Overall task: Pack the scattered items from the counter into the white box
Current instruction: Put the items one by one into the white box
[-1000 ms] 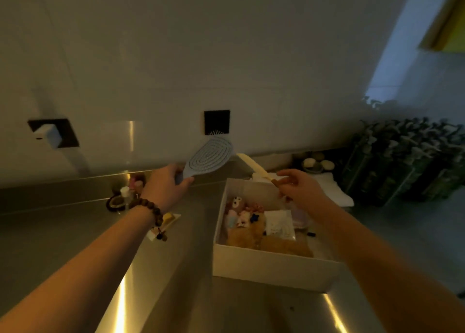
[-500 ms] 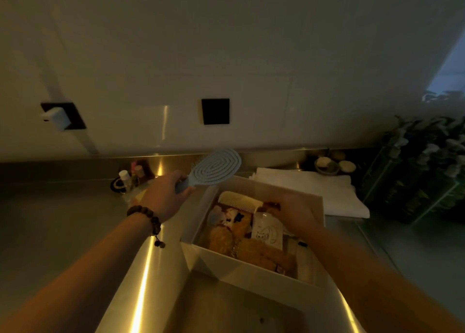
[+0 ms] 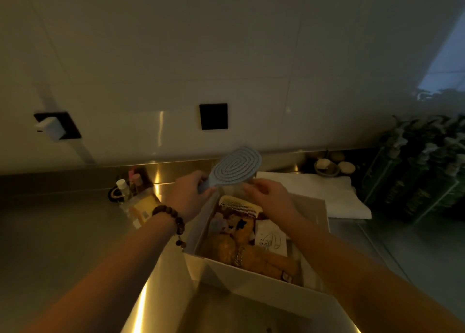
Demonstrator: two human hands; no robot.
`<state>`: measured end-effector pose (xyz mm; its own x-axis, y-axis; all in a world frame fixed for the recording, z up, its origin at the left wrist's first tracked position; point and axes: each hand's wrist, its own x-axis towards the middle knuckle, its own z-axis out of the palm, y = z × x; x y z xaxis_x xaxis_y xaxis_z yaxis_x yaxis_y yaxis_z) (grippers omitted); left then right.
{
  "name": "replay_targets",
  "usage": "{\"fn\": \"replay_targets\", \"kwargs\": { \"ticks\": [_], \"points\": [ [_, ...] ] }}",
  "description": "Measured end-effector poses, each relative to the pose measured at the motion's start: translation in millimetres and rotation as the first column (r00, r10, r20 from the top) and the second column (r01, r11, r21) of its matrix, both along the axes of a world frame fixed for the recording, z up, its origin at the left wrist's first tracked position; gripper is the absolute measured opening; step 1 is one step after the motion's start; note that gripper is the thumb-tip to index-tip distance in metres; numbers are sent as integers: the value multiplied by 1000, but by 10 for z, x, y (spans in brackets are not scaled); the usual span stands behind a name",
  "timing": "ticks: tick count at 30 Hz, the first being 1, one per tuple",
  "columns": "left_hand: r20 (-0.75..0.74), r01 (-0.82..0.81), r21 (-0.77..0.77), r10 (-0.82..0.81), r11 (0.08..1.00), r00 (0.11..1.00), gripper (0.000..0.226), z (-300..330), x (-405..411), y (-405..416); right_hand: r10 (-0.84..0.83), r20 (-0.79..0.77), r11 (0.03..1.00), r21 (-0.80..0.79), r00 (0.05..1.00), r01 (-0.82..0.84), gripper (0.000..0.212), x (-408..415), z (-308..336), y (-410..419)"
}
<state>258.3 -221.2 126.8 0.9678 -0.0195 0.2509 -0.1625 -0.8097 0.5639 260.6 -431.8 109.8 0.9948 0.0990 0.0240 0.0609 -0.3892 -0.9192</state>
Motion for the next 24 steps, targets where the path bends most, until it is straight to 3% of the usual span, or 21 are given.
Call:
{"fn": "replay_targets", "kwargs": {
  "ticks": [2,5,7,9,12,14,16,18,21,24],
  "points": [
    [9,21,-23,-21,1000,1000,28,18,35,-166,44,-111,948,318,993,-7,32,-25,140,164],
    [-4,58,-97,-59,994,998,30,36,37,-381,32,-209,762,638,977,111,29,-4,248,252],
    [-39,108,-114,-113,988,993,34,46,13,-460,22,-228,646,746,973,160,29,37,288,221],
    [-69,162,-135,-173,978,983,36,75,0,-466,25,-225,621,767,974,161,28,104,314,127],
    [41,116,-141,-112,983,993,44,158,47,-352,58,-211,760,644,976,94,29,202,334,-67],
    [113,88,-146,-72,985,991,62,212,120,-253,89,-184,875,484,979,11,30,261,324,-191],
    [111,170,-99,-159,980,981,89,271,174,-185,127,-114,940,330,985,-83,28,298,284,-275],
    [94,319,82,-326,944,941,111,303,227,-168,154,-10,983,108,988,-152,29,309,245,-310],
    [-16,472,391,-507,791,862,121,239,295,-222,285,27,930,-249,958,-269,34,328,208,-273],
    [-164,548,449,-538,706,827,113,97,365,-285,326,-19,865,-398,945,-306,34,340,181,-225]
  ]
}}
